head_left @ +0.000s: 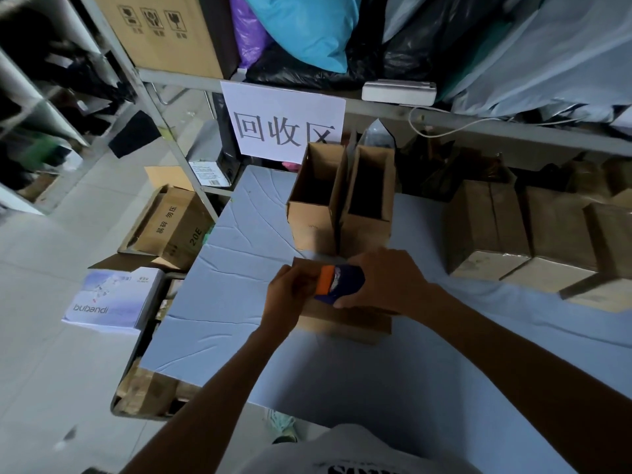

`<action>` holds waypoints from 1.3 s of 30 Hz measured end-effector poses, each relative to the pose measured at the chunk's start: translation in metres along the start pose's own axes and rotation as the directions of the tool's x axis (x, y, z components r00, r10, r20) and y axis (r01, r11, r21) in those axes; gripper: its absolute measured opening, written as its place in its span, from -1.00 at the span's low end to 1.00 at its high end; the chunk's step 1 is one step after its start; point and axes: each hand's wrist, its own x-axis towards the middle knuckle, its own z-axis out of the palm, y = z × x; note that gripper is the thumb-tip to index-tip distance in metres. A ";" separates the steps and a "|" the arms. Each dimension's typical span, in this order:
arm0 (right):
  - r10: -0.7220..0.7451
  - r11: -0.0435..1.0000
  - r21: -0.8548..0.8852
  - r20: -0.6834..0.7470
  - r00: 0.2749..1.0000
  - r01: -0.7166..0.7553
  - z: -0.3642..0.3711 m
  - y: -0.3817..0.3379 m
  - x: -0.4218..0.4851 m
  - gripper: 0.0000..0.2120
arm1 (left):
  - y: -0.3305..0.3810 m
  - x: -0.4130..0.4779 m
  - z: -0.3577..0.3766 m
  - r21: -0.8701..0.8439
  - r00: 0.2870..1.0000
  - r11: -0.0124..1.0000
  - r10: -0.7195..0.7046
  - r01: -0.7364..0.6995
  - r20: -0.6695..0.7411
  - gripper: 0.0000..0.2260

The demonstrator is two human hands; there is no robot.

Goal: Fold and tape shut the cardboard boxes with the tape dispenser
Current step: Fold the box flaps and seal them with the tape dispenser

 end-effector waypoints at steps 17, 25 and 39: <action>0.044 0.998 0.037 0.000 0.999 -0.044 -0.001 0.087 -0.067 -0.53 | 0.003 0.000 -0.001 -0.118 0.997 0.992 0.053 -0.045 0.062 -0.77; 0.077 0.987 0.145 -0.015 0.997 -0.074 0.013 0.093 -0.071 -0.54 | 0.003 0.002 0.005 0.067 0.995 0.995 0.071 -0.076 0.074 -0.83; 0.033 0.973 0.231 -0.165 0.986 0.006 0.032 0.088 -0.055 -0.50 | 0.035 0.008 0.040 -0.011 0.963 0.982 0.187 -0.189 0.196 -0.78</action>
